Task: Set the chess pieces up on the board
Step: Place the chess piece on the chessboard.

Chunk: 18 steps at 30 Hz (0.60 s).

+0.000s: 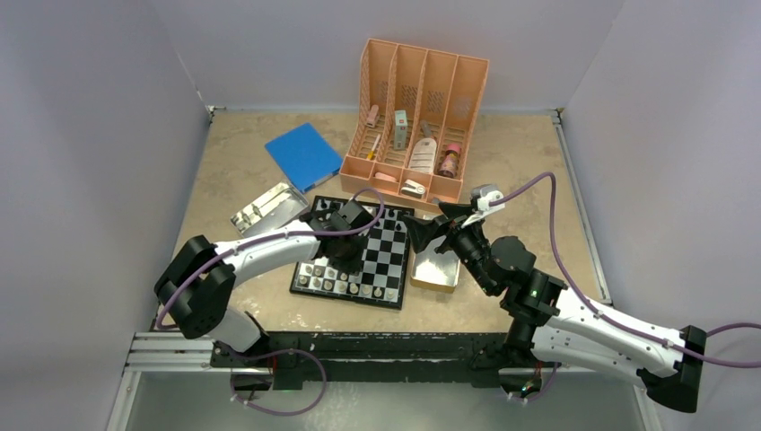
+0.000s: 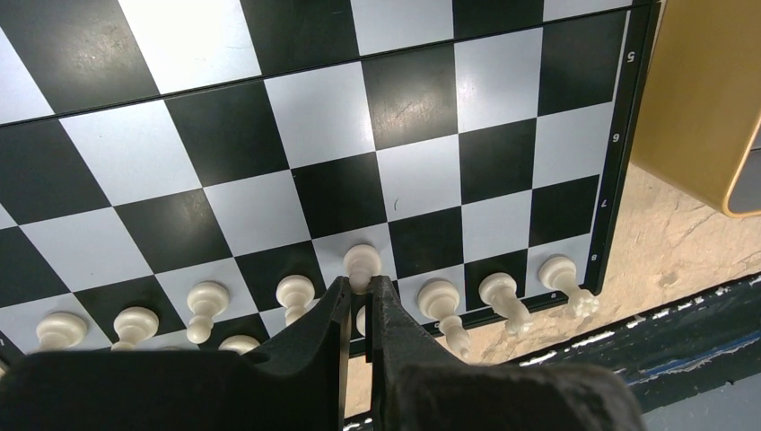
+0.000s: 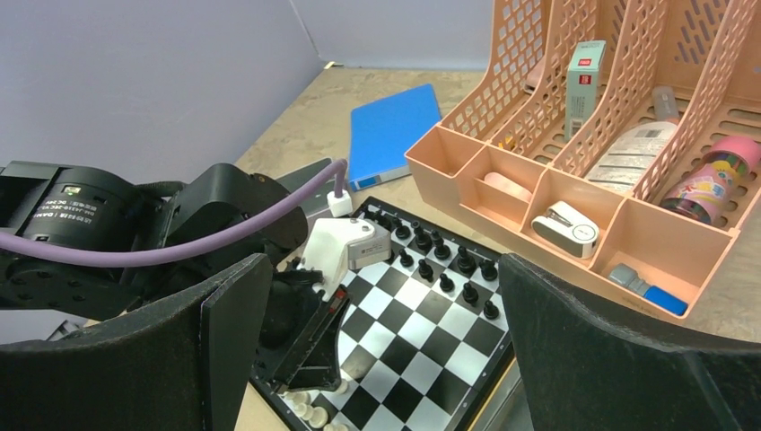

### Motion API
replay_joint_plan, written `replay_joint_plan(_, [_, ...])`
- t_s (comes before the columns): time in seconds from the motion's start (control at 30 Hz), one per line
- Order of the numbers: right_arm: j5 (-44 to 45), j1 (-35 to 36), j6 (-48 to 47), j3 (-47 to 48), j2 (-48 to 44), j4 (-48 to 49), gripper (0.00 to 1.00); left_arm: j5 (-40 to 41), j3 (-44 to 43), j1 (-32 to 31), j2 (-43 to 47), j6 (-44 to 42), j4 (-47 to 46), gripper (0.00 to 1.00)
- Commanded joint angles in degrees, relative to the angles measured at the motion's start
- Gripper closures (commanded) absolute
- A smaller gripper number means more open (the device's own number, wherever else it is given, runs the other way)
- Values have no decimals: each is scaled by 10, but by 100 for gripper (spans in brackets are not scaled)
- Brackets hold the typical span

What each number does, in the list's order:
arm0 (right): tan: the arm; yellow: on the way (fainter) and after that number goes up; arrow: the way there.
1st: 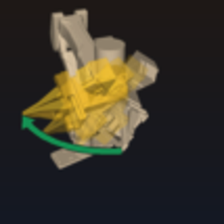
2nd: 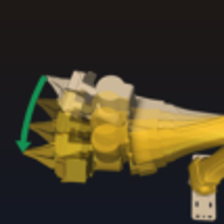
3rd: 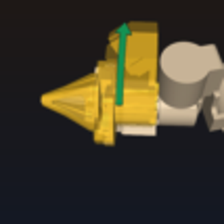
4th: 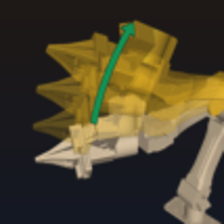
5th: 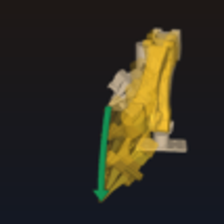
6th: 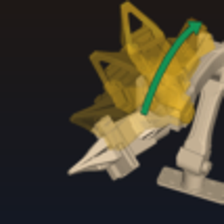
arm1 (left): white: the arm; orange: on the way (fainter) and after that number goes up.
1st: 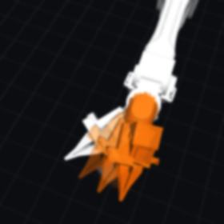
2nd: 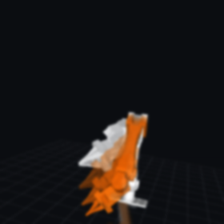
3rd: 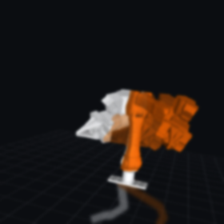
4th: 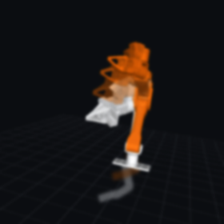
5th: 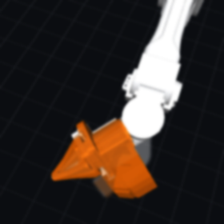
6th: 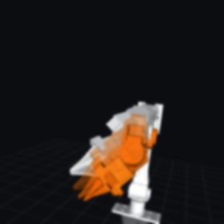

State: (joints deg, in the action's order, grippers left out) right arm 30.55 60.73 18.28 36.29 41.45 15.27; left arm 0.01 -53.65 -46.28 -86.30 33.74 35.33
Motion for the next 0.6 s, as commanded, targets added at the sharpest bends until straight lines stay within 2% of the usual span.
replay_joint_plan(0.0, [15, 2, -7, 20, -10, 7, 1, 3, 1, -3, -6, 10, -13, 100])
replay_joint_plan(0.27, [14, 2, -4, 17, -12, 8, 1, -3, 7, -6, -3, 13, 0, 100])
replay_joint_plan(0.57, [12, 1, -4, 14, -10, 14, 1, -9, -15, -7, 2, 7, 9, 83])
